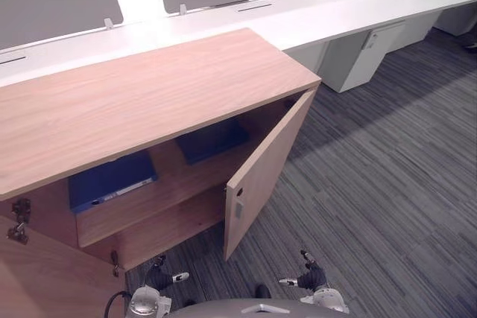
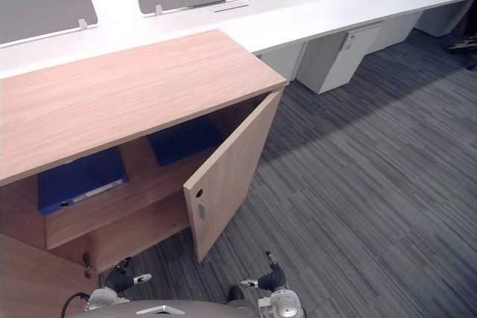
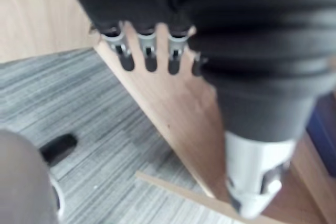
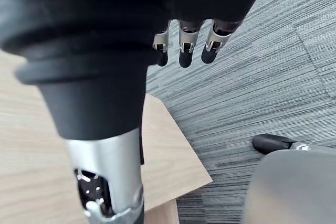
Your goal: Walk over to the cabinet, pick up the folder, carry it to the office cabinet, place the folder inside the office cabinet, then close the office cabinet door
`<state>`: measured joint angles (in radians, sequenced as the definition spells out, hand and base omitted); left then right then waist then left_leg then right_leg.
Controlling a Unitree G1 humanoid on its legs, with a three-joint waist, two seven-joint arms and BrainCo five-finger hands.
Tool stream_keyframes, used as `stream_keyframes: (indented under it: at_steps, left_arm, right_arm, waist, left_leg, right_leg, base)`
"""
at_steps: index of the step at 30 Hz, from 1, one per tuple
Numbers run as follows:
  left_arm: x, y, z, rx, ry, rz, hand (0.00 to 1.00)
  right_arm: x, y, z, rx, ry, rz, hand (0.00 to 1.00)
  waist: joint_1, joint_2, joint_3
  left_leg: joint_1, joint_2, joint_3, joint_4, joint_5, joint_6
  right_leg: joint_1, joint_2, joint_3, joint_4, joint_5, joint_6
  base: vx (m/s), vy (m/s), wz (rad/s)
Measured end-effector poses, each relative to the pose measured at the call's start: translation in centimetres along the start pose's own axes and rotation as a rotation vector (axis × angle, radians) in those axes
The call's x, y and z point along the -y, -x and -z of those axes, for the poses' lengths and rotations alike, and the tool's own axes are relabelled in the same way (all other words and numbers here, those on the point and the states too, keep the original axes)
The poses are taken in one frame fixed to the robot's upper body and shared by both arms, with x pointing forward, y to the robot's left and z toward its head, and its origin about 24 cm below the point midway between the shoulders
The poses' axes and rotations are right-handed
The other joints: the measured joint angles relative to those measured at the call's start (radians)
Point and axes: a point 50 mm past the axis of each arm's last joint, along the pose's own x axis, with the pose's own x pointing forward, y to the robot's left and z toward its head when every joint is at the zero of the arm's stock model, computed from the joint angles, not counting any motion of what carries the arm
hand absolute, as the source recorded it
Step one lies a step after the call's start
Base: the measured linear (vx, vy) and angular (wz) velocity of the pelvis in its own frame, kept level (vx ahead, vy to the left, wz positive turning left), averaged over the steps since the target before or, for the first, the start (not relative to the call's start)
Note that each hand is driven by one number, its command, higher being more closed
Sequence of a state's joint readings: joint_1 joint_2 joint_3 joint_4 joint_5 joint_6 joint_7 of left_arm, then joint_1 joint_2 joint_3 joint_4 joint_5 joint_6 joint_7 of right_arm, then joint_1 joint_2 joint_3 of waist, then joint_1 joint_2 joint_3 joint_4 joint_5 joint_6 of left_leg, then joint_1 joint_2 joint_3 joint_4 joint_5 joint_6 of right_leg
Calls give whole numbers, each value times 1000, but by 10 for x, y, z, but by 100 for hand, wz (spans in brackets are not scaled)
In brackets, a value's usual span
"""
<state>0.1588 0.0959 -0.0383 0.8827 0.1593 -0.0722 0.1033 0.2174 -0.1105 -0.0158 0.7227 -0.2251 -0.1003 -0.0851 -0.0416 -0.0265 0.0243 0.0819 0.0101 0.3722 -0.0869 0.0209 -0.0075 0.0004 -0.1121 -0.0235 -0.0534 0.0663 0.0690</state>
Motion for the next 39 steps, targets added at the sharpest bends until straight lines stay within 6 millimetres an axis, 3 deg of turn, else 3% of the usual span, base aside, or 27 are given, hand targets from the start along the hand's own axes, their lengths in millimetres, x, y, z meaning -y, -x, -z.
stream_keyframes:
  at_steps: [10,14,17,20,21,23,24,25,26,27,28,30,32,33,34,35,36,39]
  left_arm:
    - [-1,0,4,-19,30,-34,0]
    - [-2,0,3,-28,117,-57,0]
    - [-5,-1,-2,-11,165,-71,0]
    - [-9,-4,-8,1,201,-89,0]
    - [-10,-3,-8,-1,210,-92,0]
    - [-13,-3,-6,-2,221,-105,0]
    - [-17,-2,-7,7,232,-124,0]
    - [-20,-2,-8,8,246,-140,0]
    - [-20,-3,-10,13,257,-143,0]
    - [-18,-4,-12,16,261,-144,0]
    - [-8,-6,-20,27,294,-123,0]
    - [-2,-6,-22,27,305,-112,0]
    - [0,-6,-25,39,299,-104,0]
    - [-2,-6,-27,51,303,-107,0]
    - [-2,-6,-27,51,310,-112,0]
    - [-1,-4,-22,36,319,-113,0]
    - [2,-2,-17,22,318,-108,0]
    - [10,-1,-13,0,324,-94,0]
  right_arm:
    - [-4,-6,8,-79,1,-7,0]
    - [-6,-14,-2,-68,10,-16,0]
    - [-11,-17,-11,-54,-1,-17,0]
    - [-18,-18,-16,-39,-16,-29,0]
    - [-20,-18,-20,-24,-28,-34,0]
    - [-23,-15,-18,-27,-29,-42,0]
    - [-26,-14,-17,-31,-33,-47,0]
    - [-28,-15,-19,-22,-29,-55,0]
    - [-29,-17,-25,-6,-24,-58,0]
    - [-28,-19,-30,6,-24,-56,0]
    - [-20,-24,-39,33,-19,-38,0]
    - [-15,-24,-36,27,-11,-27,0]
    - [-11,-23,-31,7,-26,-12,0]
    - [-8,-23,-31,3,-47,5,0]
    - [-6,-22,-30,-1,-52,14,0]
    - [-2,-19,-26,-4,-59,31,0]
    - [1,-18,-24,-4,-69,43,0]
    - [1,-17,-21,-14,-80,47,0]
  waist:
    - [17,-3,3]
    - [36,-5,32]
    - [39,-9,55]
    - [49,-7,88]
    - [43,4,95]
    - [45,-10,89]
    - [60,-32,74]
    - [77,-23,68]
    - [82,-37,61]
    - [82,-30,68]
    - [70,20,101]
    - [67,39,111]
    - [60,40,115]
    - [56,29,127]
    - [54,28,127]
    - [46,27,127]
    - [42,39,121]
    - [32,61,108]
  left_leg:
    - [6,-9,-70,-1,5,8]
    - [-22,-9,-74,5,9,13]
    - [-76,-12,-108,11,18,17]
    - [-138,13,-161,96,-19,31]
    - [-152,20,-200,127,-15,36]
    - [-155,13,-251,151,-20,16]
    - [-173,13,-283,175,-17,0]
    - [-212,22,-310,185,-7,-12]
    - [-246,26,-326,192,3,-22]
    - [-267,30,-339,193,14,-24]
    - [-308,54,-393,181,56,-35]
    - [-312,61,-402,153,104,-52]
    - [-311,47,-389,47,246,-110]
    - [-334,47,-299,200,129,-59]
    - [-336,49,-262,286,61,-56]
    - [-311,58,-221,399,-47,-53]
    - [-259,69,-199,437,-120,-65]
    - [-145,81,-199,390,-223,-79]
  right_leg:
    - [36,-12,-58,16,-34,16]
    - [4,-12,-62,57,-42,19]
    - [-90,-19,-57,170,-83,25]
    - [-103,-20,-11,229,-103,31]
    - [-128,-20,44,378,-183,-8]
    - [-128,-14,103,448,-220,4]
    - [-122,7,145,437,-238,21]
    - [-117,16,145,385,-249,25]
    - [-109,15,127,334,-256,25]
    - [-105,19,112,299,-255,25]
    - [-107,49,51,268,-224,10]
    - [-114,56,18,284,-227,3]
    - [-130,27,-62,282,-219,-29]
    - [-134,5,-94,285,-212,-36]
    - [-131,-4,-105,289,-209,-35]
    - [-123,-18,-129,292,-204,-34]
    - [-123,-22,-140,290,-197,-30]
    - [-135,-19,-157,283,-176,-5]
  base:
    - [17,-16,20]
    - [-2,-9,4]
    - [-11,1,30]
    - [-13,38,62]
    - [44,58,91]
    - [106,-69,93]
    - [91,-190,76]
    - [18,-171,60]
    - [-4,-133,38]
    - [-114,-157,72]
    - [-141,-153,73]
    - [-175,-166,73]
    - [-180,-117,94]
    - [-164,-60,79]
    - [-167,-86,76]
    - [-130,-47,60]
    - [-158,31,51]
    - [-147,140,21]
